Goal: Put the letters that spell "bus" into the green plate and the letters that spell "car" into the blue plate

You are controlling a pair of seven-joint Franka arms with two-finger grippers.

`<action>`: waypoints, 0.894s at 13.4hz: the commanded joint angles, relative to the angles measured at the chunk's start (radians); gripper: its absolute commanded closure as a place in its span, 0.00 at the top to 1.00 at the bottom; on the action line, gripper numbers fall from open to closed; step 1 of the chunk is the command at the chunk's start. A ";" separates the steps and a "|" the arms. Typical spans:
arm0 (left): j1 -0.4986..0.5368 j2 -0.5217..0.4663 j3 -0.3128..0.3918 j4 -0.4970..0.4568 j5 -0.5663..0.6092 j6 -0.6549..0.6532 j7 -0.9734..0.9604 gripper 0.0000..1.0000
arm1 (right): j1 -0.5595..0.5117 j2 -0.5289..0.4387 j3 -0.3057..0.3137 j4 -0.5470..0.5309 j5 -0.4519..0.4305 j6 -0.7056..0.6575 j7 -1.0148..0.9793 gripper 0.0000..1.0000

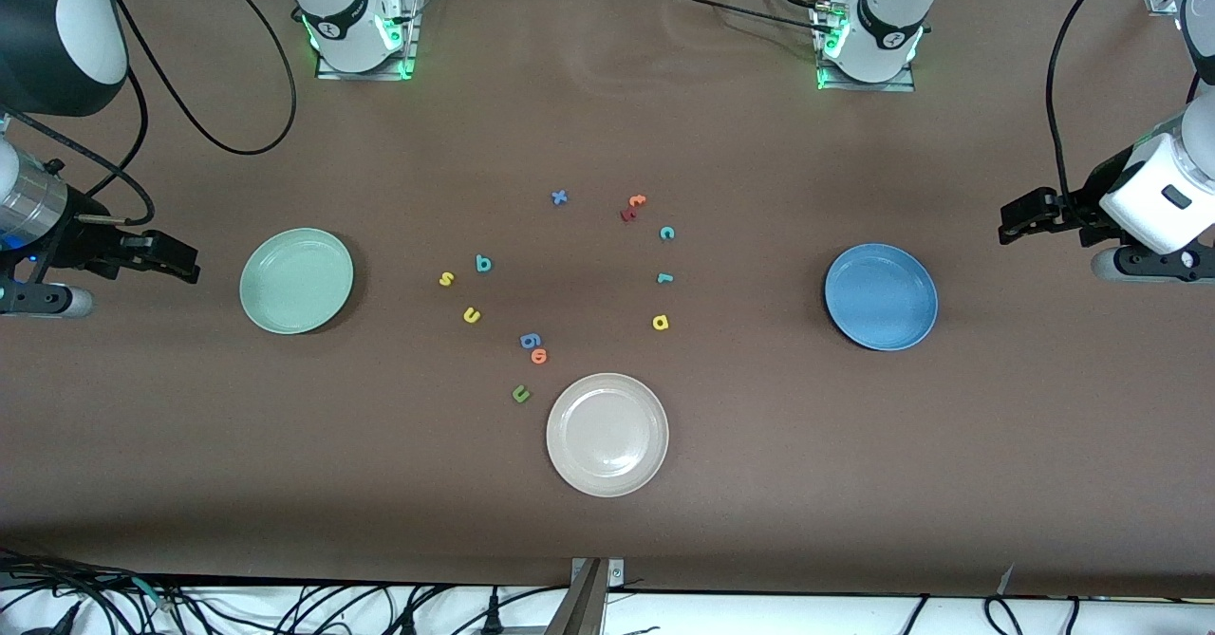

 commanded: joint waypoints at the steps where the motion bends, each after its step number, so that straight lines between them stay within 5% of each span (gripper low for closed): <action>1: -0.006 0.011 0.002 0.027 0.022 -0.021 0.015 1.00 | 0.000 -0.008 0.003 -0.004 -0.005 -0.008 -0.007 1.00; 12: -0.006 0.011 0.002 0.027 0.022 -0.021 0.015 1.00 | 0.008 -0.003 0.028 -0.004 0.004 -0.033 0.037 0.99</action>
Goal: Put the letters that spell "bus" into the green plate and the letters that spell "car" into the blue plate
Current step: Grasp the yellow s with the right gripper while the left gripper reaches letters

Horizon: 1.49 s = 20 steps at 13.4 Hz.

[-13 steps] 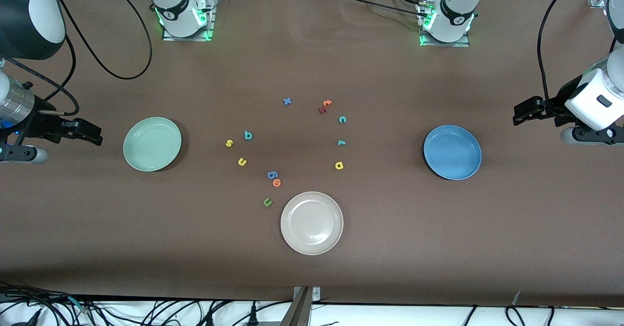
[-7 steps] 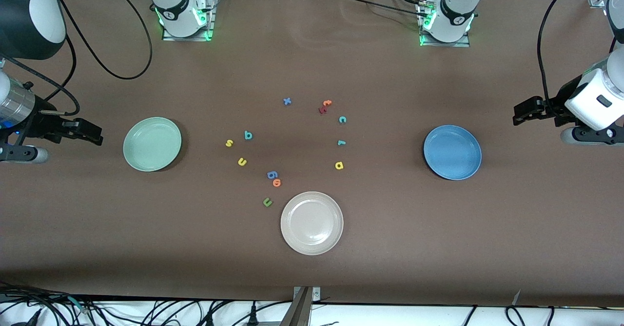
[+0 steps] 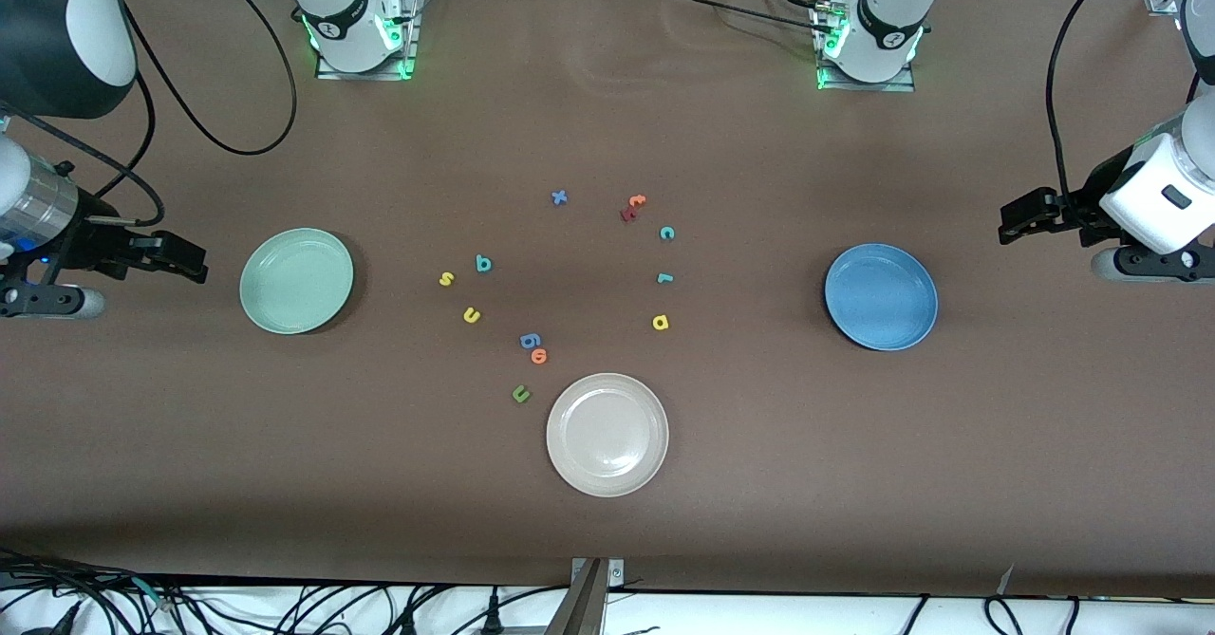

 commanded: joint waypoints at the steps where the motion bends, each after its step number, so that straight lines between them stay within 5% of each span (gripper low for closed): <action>1: -0.005 0.011 0.002 0.027 0.022 -0.021 0.015 1.00 | 0.003 -0.008 0.009 0.001 0.003 -0.055 0.083 0.99; 9: -0.007 0.011 0.002 0.027 0.022 -0.021 0.014 1.00 | 0.108 0.065 0.061 -0.024 0.058 0.014 0.302 0.99; 20: -0.007 0.011 0.002 0.027 0.022 -0.021 0.013 1.00 | 0.136 0.067 0.165 -0.528 0.060 0.547 0.560 0.98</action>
